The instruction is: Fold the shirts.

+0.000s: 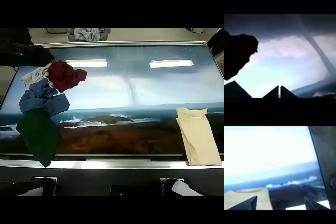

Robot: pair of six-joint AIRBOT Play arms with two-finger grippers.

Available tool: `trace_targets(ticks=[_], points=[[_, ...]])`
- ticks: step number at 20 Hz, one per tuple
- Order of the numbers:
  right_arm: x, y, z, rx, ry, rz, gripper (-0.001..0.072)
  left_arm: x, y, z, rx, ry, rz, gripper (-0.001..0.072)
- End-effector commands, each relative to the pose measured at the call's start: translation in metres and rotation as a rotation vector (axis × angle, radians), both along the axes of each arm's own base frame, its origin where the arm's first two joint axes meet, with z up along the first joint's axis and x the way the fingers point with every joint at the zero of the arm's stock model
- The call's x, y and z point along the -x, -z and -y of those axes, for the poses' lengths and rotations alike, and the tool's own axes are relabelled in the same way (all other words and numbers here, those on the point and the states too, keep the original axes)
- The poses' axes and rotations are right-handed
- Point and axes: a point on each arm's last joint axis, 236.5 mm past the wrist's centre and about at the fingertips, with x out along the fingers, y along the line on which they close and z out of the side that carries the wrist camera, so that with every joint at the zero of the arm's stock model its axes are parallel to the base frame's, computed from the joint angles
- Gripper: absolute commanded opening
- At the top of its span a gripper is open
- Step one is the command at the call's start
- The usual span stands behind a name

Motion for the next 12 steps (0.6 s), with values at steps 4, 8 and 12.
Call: trace_targets(ticks=[4, 8, 12], points=[[-0.006, 0.122, -0.195, -0.223, -0.419, -0.600, 0.0674, 0.071, 0.168, -0.033, -0.235, -0.028, -0.619, 0.0614], [-0.008, 0.142, -0.211, -0.248, -0.414, -0.607, 0.0672, 0.070, 0.184, -0.023, -0.094, -0.120, -0.468, 0.0607], [0.003, 0.143, -0.211, -0.253, -0.412, -0.650, 0.0674, 0.069, 0.185, -0.022, -0.092, -0.120, -0.465, 0.0608]])
